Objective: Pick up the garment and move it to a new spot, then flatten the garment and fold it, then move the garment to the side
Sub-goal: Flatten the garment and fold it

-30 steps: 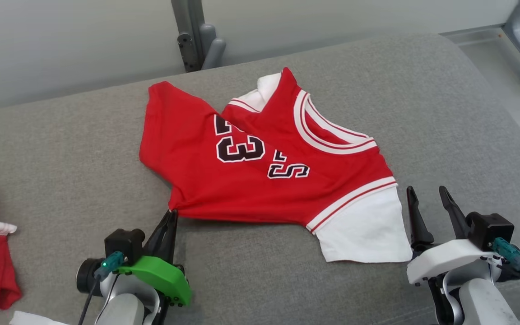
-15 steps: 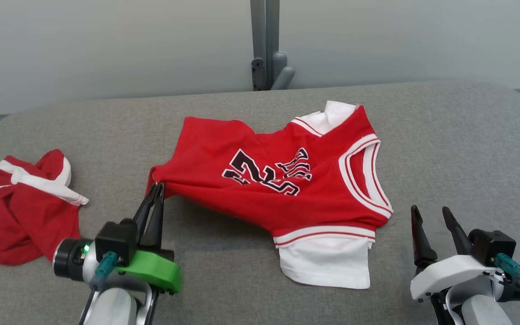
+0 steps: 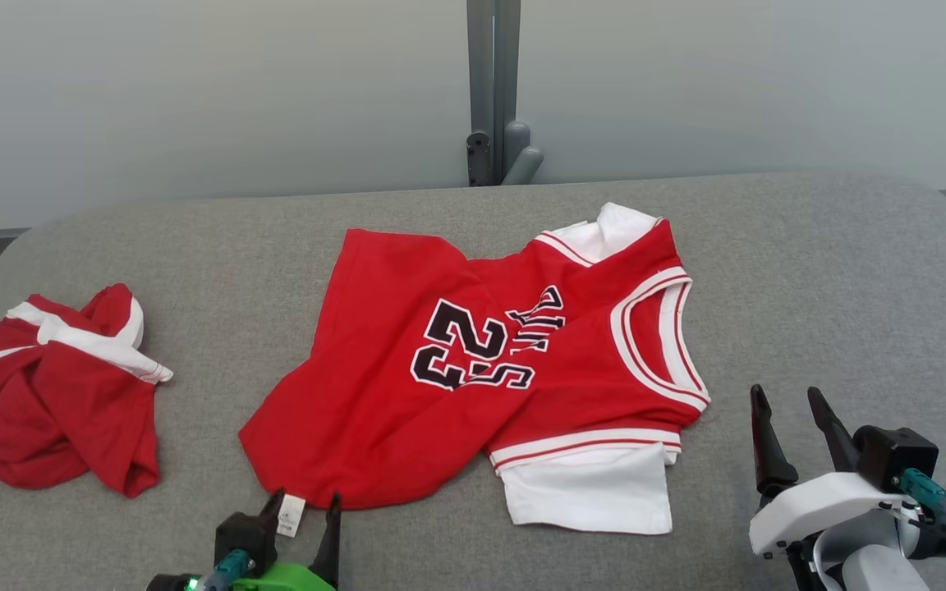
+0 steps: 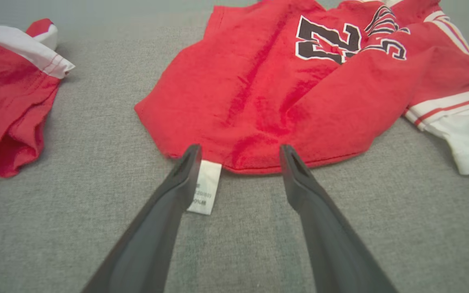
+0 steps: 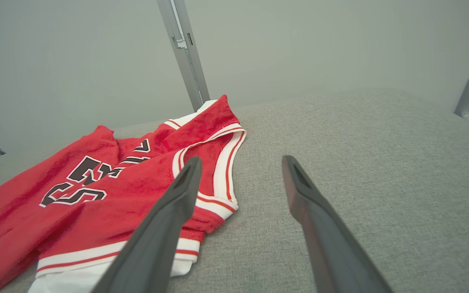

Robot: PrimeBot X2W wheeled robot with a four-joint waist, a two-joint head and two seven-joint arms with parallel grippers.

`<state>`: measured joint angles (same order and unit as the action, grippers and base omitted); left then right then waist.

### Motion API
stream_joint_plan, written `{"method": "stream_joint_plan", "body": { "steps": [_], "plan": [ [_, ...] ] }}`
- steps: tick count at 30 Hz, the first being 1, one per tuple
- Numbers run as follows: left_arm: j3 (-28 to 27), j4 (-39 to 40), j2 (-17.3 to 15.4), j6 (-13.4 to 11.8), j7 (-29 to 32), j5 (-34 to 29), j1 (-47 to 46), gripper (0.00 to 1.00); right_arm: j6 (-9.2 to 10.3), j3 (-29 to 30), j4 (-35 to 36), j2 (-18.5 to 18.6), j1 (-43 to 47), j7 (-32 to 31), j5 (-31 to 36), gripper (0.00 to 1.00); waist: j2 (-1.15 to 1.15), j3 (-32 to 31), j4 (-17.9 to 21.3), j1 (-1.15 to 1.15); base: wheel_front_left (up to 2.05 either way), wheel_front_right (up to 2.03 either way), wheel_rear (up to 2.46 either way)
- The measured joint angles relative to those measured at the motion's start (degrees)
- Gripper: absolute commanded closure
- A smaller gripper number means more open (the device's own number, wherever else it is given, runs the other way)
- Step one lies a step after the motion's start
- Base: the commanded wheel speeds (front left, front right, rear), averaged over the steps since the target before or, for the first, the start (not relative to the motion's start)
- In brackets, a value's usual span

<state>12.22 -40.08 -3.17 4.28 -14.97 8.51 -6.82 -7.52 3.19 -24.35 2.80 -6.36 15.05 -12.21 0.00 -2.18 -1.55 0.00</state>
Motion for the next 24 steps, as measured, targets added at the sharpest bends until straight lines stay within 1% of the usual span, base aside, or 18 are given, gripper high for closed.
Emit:
{"method": "stream_joint_plan", "body": {
  "steps": [10,20,24],
  "plan": [
    [-6.24,10.01,-0.03,-1.72,-0.18,0.38,5.17,0.00,-0.01,-0.23,0.98,-0.01,0.90,0.00,1.20,0.00,0.00,-1.48,1.38,0.00,0.00,0.00,0.00],
    [-10.25,12.78,0.09,-1.76,-0.16,-0.09,8.69,0.00,0.00,-1.29,2.00,0.01,3.96,0.00,3.18,0.00,0.00,-3.10,2.07,0.00,0.00,0.00,0.00],
    [-10.96,13.19,0.14,-1.78,-0.18,-0.32,9.99,0.00,-0.01,-1.82,2.61,-0.03,4.71,0.00,3.96,0.00,0.00,-3.59,2.23,0.00,0.00,0.00,0.00]
  ]
}}
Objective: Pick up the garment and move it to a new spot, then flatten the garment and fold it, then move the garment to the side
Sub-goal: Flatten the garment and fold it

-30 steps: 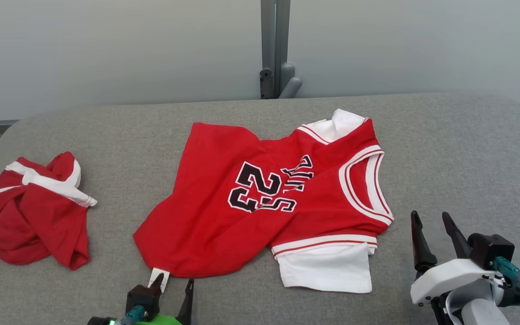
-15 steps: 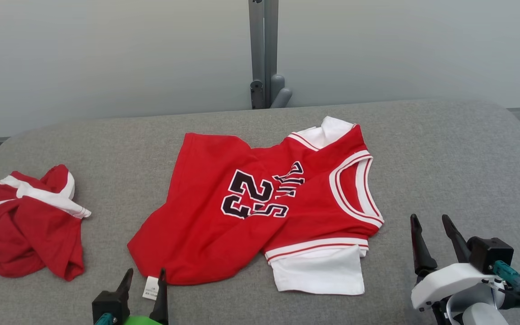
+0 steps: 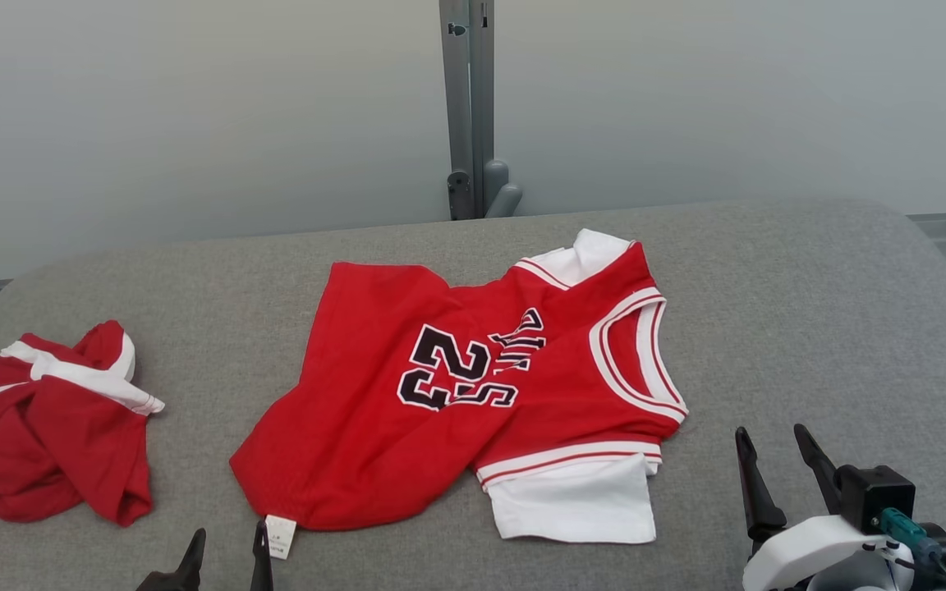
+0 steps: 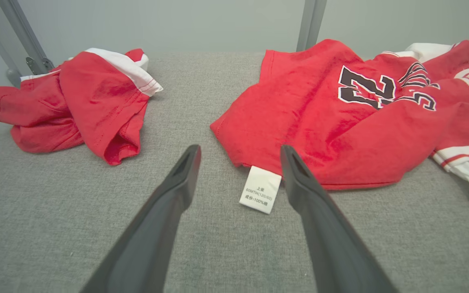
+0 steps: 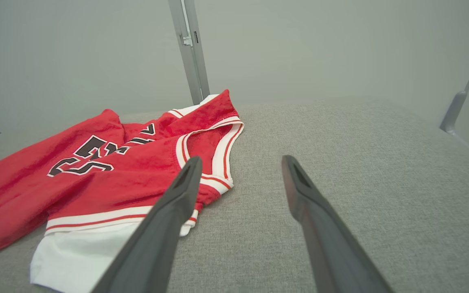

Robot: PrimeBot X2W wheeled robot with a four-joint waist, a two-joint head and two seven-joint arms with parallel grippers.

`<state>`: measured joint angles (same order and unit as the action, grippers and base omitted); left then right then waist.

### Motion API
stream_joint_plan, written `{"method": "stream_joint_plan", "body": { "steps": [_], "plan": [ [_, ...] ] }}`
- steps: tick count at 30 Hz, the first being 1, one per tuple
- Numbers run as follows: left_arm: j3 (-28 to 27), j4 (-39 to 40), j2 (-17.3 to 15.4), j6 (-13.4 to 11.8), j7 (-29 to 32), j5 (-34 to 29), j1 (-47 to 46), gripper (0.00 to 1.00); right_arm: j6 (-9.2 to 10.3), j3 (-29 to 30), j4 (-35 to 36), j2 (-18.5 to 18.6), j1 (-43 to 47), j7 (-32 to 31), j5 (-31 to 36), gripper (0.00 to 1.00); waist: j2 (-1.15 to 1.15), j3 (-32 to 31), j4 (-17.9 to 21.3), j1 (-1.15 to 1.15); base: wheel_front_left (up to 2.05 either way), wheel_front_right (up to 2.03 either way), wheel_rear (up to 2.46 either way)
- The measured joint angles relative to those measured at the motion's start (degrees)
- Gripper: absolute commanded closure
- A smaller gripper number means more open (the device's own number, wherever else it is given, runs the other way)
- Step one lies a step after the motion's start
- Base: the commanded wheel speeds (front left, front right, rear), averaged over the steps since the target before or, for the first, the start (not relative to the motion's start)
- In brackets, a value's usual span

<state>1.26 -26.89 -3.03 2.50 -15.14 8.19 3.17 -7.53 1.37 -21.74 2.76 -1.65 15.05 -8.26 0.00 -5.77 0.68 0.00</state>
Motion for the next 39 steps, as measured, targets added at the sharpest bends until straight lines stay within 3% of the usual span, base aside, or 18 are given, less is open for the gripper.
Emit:
{"method": "stream_joint_plan", "body": {
  "steps": [14,22,39],
  "plan": [
    [-1.45,0.90,0.12,0.04,0.00,-0.89,1.21,0.00,0.00,-0.90,1.10,0.04,3.74,0.00,1.38,0.00,0.00,-0.84,-1.73,0.00,0.00,0.00,0.00],
    [0.44,1.44,0.15,0.04,0.00,0.21,1.05,0.00,0.00,-2.23,-0.54,0.04,3.17,0.00,1.21,0.00,0.00,0.65,-3.31,0.00,0.00,0.00,0.00],
    [4.79,1.82,0.20,-0.08,0.00,2.38,-3.02,0.00,0.00,-3.39,-6.99,0.04,-8.16,0.00,4.22,0.00,0.00,6.30,-10.25,0.00,0.00,0.00,0.00]
  ]
}}
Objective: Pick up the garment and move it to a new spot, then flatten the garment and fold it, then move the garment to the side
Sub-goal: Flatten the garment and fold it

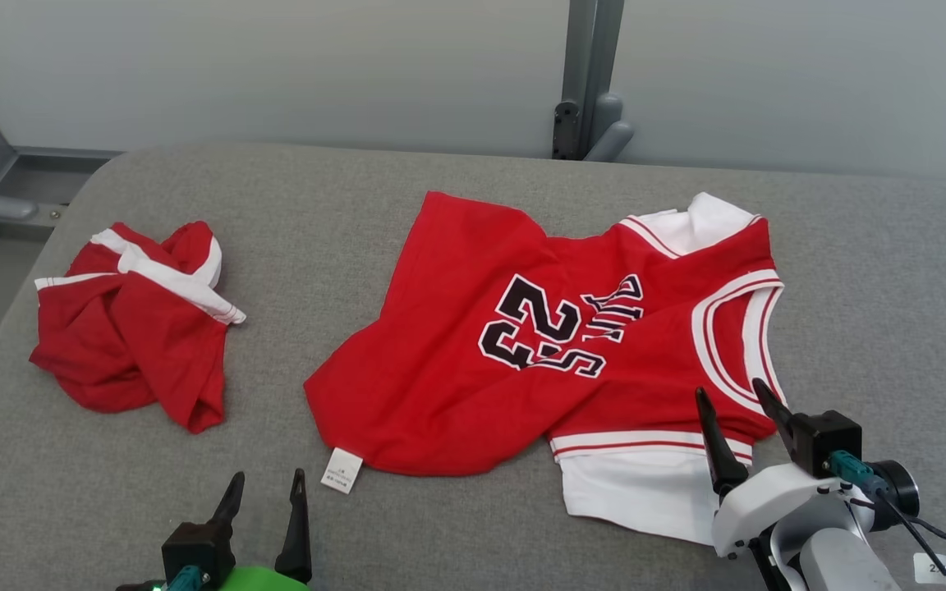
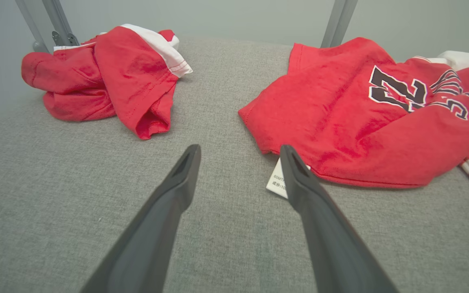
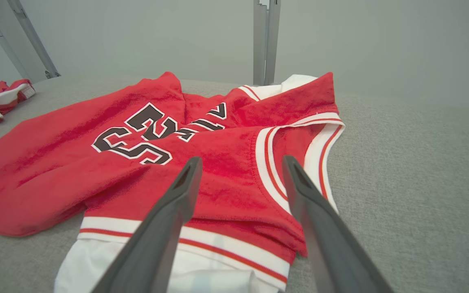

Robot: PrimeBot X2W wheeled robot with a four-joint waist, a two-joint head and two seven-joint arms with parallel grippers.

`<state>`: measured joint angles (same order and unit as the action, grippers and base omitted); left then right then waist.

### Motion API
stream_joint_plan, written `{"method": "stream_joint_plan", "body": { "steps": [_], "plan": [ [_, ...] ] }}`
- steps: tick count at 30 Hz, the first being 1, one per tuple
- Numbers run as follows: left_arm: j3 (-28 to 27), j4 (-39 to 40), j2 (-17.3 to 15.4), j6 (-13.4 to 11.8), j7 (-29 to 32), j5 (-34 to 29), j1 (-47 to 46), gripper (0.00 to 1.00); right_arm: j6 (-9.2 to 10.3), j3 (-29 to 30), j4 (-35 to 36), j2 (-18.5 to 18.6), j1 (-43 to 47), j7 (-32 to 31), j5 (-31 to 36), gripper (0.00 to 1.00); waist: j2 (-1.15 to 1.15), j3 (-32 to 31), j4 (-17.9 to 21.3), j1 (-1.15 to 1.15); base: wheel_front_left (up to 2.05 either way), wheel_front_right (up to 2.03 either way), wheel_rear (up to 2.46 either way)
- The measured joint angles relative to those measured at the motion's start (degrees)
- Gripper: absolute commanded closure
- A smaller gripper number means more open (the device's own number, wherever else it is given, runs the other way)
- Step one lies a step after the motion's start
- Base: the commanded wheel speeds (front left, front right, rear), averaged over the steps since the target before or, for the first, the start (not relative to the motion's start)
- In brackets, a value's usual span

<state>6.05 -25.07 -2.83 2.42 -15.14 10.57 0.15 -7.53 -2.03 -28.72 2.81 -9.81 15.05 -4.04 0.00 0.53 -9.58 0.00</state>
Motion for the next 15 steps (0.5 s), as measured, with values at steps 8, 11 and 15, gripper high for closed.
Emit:
{"method": "stream_joint_plan", "body": {
  "steps": [8,11,15],
  "plan": [
    [2.76,0.49,0.00,-0.49,0.00,1.52,-2.81,0.00,0.00,1.83,-4.44,1.67,-6.53,0.00,1.47,0.00,0.00,4.45,-2.29,0.00,0.00,0.00,0.00],
    [3.80,0.45,0.01,-0.52,0.00,2.05,-3.94,0.00,0.00,3.83,-8.02,3.01,-10.35,0.00,2.20,0.00,0.00,6.01,-3.30,0.00,0.00,0.00,0.00],
    [5.24,0.46,0.03,-0.68,0.00,2.66,-4.86,0.00,0.00,4.30,-15.22,3.78,-13.96,0.00,2.07,0.00,0.00,7.53,-5.14,0.00,0.00,0.00,0.00]
  ]
}}
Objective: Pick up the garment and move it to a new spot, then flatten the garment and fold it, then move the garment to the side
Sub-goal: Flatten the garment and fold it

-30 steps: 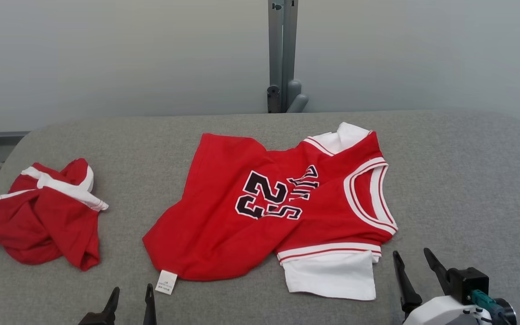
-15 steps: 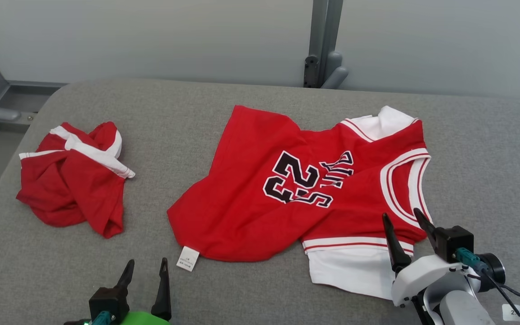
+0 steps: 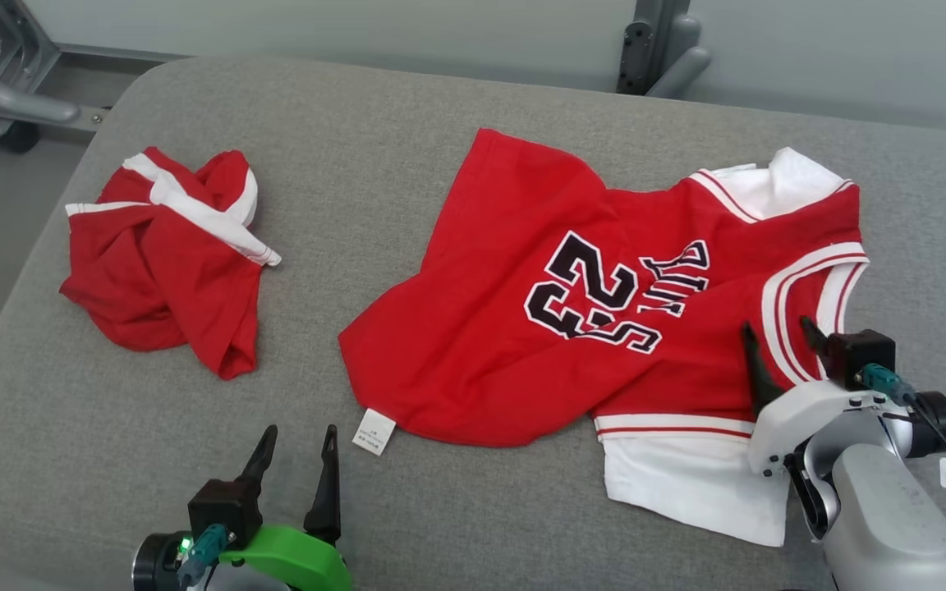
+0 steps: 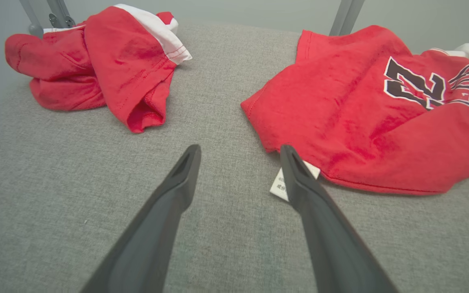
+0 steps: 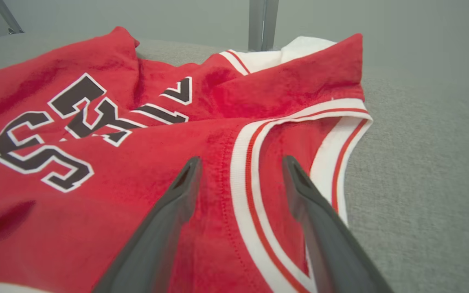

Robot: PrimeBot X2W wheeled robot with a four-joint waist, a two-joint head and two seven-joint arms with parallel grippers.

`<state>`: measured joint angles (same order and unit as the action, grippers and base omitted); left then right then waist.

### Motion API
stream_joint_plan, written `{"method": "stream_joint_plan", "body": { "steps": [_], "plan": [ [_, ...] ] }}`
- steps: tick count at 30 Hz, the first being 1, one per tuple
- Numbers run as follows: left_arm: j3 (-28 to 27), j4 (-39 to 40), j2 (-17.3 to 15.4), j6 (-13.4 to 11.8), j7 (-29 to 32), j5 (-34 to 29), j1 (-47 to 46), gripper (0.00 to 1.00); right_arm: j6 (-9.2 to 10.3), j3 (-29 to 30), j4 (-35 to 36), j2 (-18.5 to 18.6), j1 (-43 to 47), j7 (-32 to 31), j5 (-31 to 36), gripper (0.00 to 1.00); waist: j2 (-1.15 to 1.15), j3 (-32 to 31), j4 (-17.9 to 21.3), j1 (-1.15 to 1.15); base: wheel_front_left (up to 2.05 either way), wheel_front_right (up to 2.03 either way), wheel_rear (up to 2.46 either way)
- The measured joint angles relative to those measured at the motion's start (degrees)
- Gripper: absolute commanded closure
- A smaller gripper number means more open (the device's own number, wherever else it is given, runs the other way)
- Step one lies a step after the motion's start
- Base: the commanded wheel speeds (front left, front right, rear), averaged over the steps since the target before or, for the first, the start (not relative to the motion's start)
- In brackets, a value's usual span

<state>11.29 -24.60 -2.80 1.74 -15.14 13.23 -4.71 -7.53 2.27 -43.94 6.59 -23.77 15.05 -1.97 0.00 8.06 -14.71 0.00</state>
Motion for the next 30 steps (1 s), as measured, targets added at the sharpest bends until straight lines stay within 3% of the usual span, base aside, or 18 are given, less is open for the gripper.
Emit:
{"method": "stream_joint_plan", "body": {
  "steps": [6,7,8,20,23,24,25,30],
  "plan": [
    [0.69,0.26,-0.04,-0.59,0.00,0.35,-0.65,0.00,0.00,-1.22,-7.11,1.46,-4.28,0.00,-0.15,0.00,0.00,1.88,-2.67,0.00,0.00,0.00,0.00],
    [0.88,0.31,-0.03,-0.62,0.00,0.48,-0.67,0.00,0.00,-1.09,-8.16,1.80,-4.81,0.00,-0.05,0.62,0.00,2.17,-3.04,0.00,0.00,0.00,0.00],
    [1.04,0.41,-0.03,-0.66,0.00,0.59,-0.69,0.00,0.00,-1.05,-9.01,2.27,-5.49,0.00,0.32,1.00,0.00,2.48,-3.38,0.00,0.00,0.00,0.00],
    [3.30,1.19,-0.03,-0.69,0.00,1.31,-2.96,0.00,0.00,6.09,-11.88,14.28,-17.08,0.00,9.91,1.00,0.00,6.04,-7.18,0.00,0.00,0.00,0.00],
    [3.50,1.10,-0.03,-0.81,0.00,1.34,-2.94,0.00,0.00,8.65,-13.54,15.37,-19.10,0.00,13.24,1.00,0.00,6.52,-7.98,0.00,0.00,0.00,0.00],
    [3.48,1.00,-0.03,-0.88,0.00,1.34,-2.90,0.00,0.00,9.23,-14.23,15.19,-19.39,-0.09,14.22,0.71,0.00,6.52,-8.10,0.00,0.00,0.00,0.00],
    [3.41,0.87,-0.03,-1.01,0.00,1.34,-2.81,0.00,0.00,9.91,-14.69,14.64,-19.43,-0.09,14.81,0.00,0.00,6.40,-8.13,0.00,0.00,0.00,0.00],
    [2.45,0.37,-0.02,-1.16,0.00,1.25,-1.72,0.00,0.00,12.90,-12.35,10.89,-17.83,-0.05,15.51,0.00,0.00,5.02,-7.55,0.00,0.00,0.00,0.00]
  ]
}}
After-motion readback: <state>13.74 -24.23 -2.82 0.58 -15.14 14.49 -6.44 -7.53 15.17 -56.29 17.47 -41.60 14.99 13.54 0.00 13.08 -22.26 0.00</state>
